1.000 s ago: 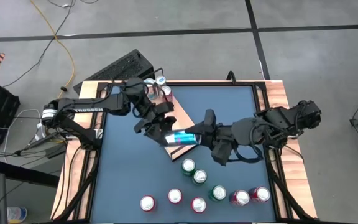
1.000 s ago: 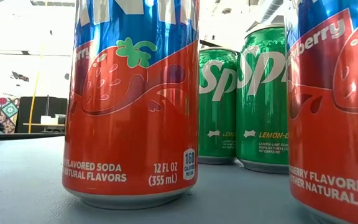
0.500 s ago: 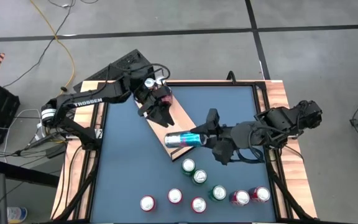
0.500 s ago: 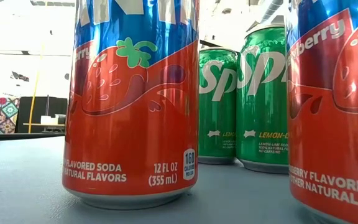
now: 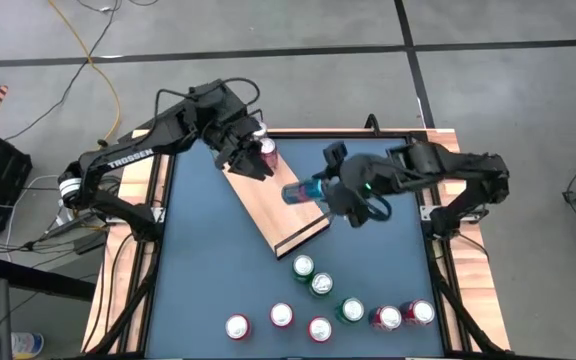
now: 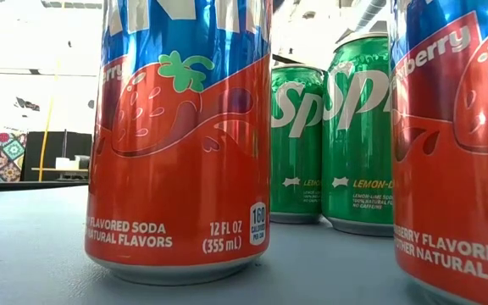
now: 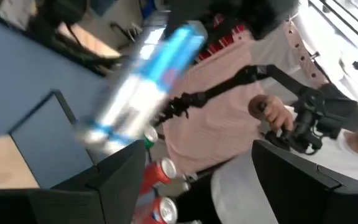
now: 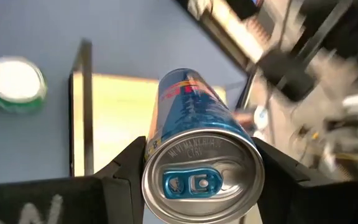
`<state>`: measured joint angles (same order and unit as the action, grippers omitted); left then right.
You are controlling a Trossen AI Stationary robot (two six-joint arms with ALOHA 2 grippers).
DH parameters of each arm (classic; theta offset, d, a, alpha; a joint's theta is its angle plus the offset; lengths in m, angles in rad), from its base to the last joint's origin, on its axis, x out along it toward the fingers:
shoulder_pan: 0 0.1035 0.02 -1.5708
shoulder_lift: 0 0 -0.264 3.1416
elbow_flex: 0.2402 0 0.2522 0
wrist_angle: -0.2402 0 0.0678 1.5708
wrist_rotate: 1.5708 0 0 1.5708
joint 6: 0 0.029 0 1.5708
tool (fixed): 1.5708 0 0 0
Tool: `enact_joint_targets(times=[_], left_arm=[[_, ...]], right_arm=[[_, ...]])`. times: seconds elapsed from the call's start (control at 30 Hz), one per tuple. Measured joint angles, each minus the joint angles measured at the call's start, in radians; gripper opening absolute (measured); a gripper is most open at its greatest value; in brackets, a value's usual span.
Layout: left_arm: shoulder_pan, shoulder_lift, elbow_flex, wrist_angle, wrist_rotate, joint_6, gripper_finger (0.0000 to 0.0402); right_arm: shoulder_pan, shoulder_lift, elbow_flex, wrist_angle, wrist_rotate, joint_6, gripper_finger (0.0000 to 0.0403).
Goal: Place canned beverage on shelf
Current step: Put the blue soda can on the shelf aligned with the other blue soda cans
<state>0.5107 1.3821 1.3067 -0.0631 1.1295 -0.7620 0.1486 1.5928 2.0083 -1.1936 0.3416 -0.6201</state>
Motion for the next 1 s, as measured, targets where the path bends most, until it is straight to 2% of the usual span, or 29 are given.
enact_joint_targets(times=[0.27,0.33,0.63,0.87,1.0], left_arm=[[0.010,-0.069,0.000,-0.019,-0.069,0.014,0.0279],[0.010,-0.081,0.000,-0.047,-0.080,0.034,0.0279],[0.009,-0.096,-0.001,-0.234,-0.152,0.182,0.0279],[0.009,-0.096,-0.001,-0.263,-0.206,0.232,0.0279],[0.009,-0.096,-0.001,-0.263,-0.227,0.234,0.0279]], right_arm=[[-0.161,0.114,-0.001,-0.037,-0.134,-0.024,0.0205],[-0.185,0.153,-0.001,-0.066,-0.139,-0.039,0.0205],[-0.210,0.290,0.000,-0.154,-0.163,-0.092,0.0213],[-0.213,0.344,0.001,-0.163,-0.169,-0.148,0.0212],[-0.225,0.360,0.003,-0.155,-0.207,-0.180,0.0213]])
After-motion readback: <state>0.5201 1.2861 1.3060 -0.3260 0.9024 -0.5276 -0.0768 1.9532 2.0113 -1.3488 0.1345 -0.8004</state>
